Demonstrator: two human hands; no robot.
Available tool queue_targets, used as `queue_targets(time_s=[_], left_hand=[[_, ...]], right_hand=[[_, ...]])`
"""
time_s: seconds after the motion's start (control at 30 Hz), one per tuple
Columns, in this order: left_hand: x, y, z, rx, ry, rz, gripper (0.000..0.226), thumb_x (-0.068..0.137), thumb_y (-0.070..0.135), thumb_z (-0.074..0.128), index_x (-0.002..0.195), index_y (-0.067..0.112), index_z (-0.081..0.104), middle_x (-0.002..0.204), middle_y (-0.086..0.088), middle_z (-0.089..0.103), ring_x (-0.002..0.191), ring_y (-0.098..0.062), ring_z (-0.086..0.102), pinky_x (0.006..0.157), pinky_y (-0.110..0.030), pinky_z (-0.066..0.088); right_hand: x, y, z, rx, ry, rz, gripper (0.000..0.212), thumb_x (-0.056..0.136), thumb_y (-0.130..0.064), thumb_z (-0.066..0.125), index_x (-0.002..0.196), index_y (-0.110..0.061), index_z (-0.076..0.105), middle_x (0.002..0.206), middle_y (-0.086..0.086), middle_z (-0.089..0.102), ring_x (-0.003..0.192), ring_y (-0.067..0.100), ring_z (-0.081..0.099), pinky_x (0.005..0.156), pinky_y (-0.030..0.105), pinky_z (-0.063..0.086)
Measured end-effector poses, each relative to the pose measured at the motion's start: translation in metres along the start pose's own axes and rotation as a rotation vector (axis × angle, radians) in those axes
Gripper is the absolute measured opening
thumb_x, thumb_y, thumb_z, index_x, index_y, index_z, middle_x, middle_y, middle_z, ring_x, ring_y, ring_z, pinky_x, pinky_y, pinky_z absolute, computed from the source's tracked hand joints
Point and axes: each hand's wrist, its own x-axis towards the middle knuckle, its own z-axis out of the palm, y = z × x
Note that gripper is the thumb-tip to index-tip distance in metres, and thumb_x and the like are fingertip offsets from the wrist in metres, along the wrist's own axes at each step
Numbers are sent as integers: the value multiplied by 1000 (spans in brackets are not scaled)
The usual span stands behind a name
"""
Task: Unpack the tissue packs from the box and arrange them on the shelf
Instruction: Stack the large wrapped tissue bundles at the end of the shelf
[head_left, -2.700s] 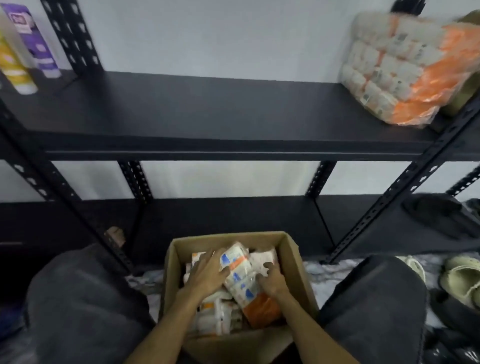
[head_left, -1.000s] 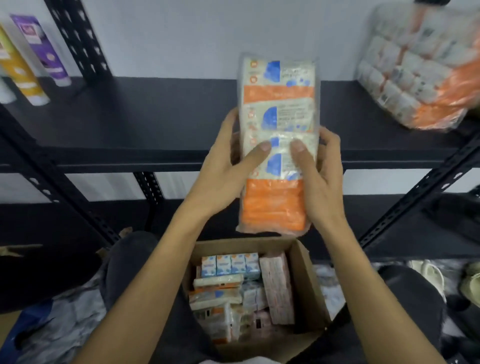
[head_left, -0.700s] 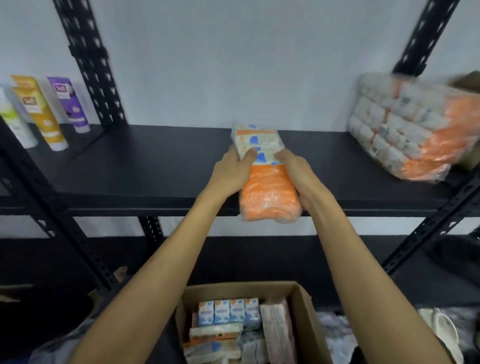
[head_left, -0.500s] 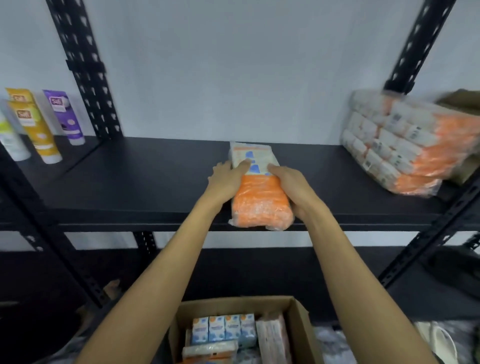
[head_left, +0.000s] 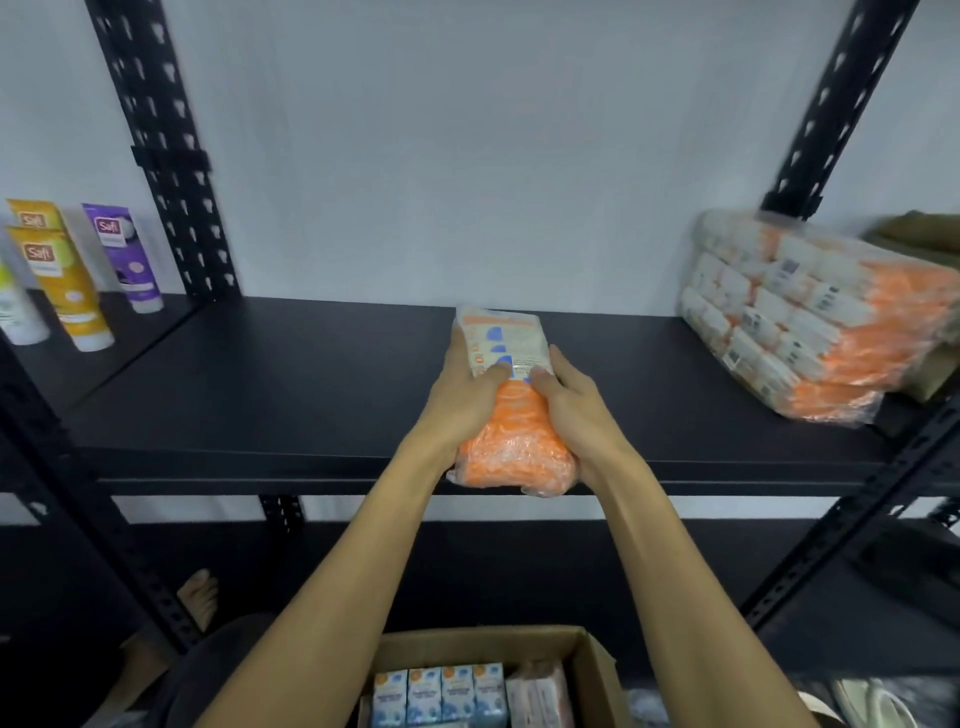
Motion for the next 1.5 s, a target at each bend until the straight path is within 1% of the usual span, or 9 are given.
queue_targets(time_s=[0.3,0.53,0.67,0.8,0.97,1.13,1.23,1.33,1.5], left_hand=[[5,4,-9,92,-124,-12,56,103,24,48,152,35,24,140,2,52,119,-19,60,101,-46,53],[27,30,-37,144,-117,-101,57,103,43,55,144,17,26,107,4,62,88,-4,63,55,-14,50],[50,26,-22,136,-80,-36,66,105,37,52,159,28,15,133,-6,59,105,-19,70,89,-34,59],[64,11,-12,248,-45,9,63,105,33,52,161,23,26,166,-3,26,142,-24,44,116,-41,39],[69,-3,-12,102,-36,26,63,105,18,50,162,19,23,166,-3,23,138,-22,47,103,-31,48],[55,2,-21,-3,-127,-28,68,105,24,50,163,29,15,162,0,32,108,-14,68,74,-23,56],[41,7,-37,103,-196,14,55,108,41,40,158,30,19,143,5,56,109,-7,67,91,-25,52],[30,4,-53,345,-193,66,54,107,56,26,154,29,35,140,19,50,127,-5,50,107,-27,34],[30,-17,-54,511,-66,106,61,108,54,18,138,19,57,137,-3,61,133,-23,51,117,-40,29]], right_hand=[[-7,-4,-4,-58,-57,9,37,108,-25,44,144,-32,50,122,-3,70,104,15,72,91,39,60],[19,-26,-19,-49,88,32,49,101,-26,60,145,-10,45,134,2,60,100,6,65,64,11,52],[51,-30,-3,-37,55,61,66,103,-25,55,159,-19,22,153,9,45,113,20,65,89,37,59],[69,-18,1,-113,12,73,53,107,-22,47,156,-13,31,142,8,55,114,21,65,99,41,55],[73,-16,-6,-162,-59,53,53,108,-28,46,157,-16,31,125,-3,58,103,14,66,83,27,58],[72,-22,-8,-388,-57,7,53,108,-34,43,157,-18,32,149,6,50,108,14,64,82,22,53],[75,-35,-12,-782,-93,-26,50,108,-38,37,152,-15,42,150,7,49,125,22,56,98,30,46],[79,-55,-3,-1015,-73,-88,48,107,-34,38,150,-12,43,155,11,42,139,28,44,111,38,38],[82,-57,39,-1158,-117,-55,54,105,-53,24,156,-34,30,165,1,24,152,34,19,116,71,5]])
